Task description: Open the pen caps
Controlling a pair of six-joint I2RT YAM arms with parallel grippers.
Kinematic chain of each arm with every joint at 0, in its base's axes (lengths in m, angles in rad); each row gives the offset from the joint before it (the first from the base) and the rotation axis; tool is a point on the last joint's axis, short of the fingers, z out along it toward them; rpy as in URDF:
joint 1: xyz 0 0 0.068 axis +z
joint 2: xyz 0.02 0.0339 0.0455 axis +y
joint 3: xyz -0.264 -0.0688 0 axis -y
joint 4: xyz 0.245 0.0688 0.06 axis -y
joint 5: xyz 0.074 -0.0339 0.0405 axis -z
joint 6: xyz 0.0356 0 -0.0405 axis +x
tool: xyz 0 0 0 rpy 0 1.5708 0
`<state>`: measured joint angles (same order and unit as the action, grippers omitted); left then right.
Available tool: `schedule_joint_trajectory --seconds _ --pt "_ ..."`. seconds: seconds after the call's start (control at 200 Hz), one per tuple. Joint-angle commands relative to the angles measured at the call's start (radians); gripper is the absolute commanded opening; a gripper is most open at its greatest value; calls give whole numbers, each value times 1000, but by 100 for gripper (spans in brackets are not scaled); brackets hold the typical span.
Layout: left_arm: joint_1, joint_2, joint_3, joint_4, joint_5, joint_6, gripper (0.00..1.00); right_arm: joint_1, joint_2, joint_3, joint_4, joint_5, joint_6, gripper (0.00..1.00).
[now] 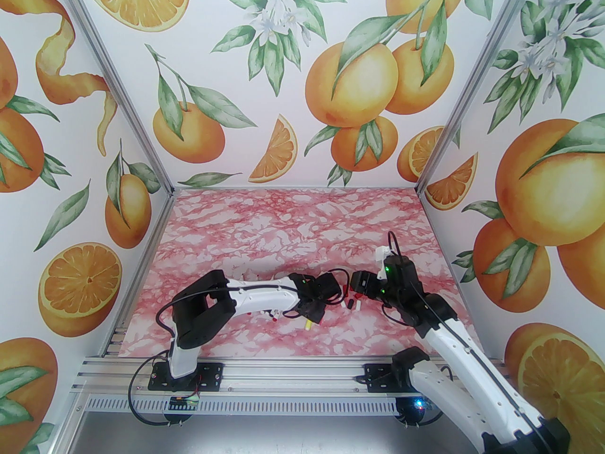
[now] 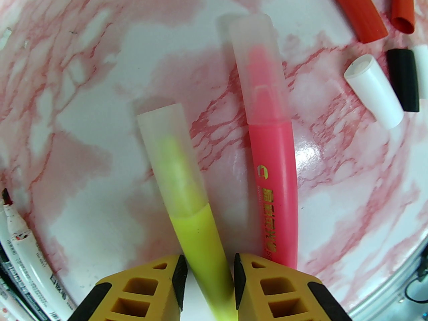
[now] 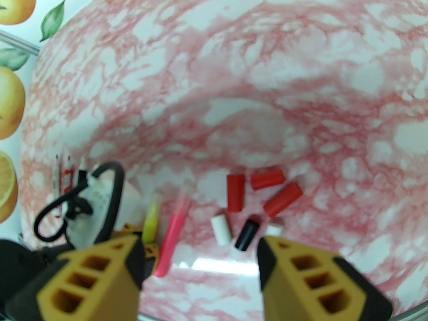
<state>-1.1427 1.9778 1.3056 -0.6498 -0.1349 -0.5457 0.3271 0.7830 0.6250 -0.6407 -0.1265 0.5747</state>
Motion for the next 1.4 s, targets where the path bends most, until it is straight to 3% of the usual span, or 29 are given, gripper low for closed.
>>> schedule_joint_trajectory --seconds 0.0,0.255,0.5,0.675,0.866,1.251,1.396 --pt "1 49 -9 -72 -108 58 29 6 -7 -4 14 2 10 61" --pt "19 -78 -27 6 -54 125 21 4 -20 -23 78 -61 57 60" --pt "140 -310 -184 259 299 170 21 4 -51 -85 255 -205 192 59" --pt "221 -369 -274 455 589 134 21 10 -46 -130 449 -292 310 59" --pt "260 -397 -333 644 776 60 21 47 1 -140 562 -287 348 59" --pt "268 -434 -368 728 812 17 21 128 72 -151 629 -222 376 60" --pt "268 -435 -378 765 813 -2 22 149 84 -148 642 -216 382 47"
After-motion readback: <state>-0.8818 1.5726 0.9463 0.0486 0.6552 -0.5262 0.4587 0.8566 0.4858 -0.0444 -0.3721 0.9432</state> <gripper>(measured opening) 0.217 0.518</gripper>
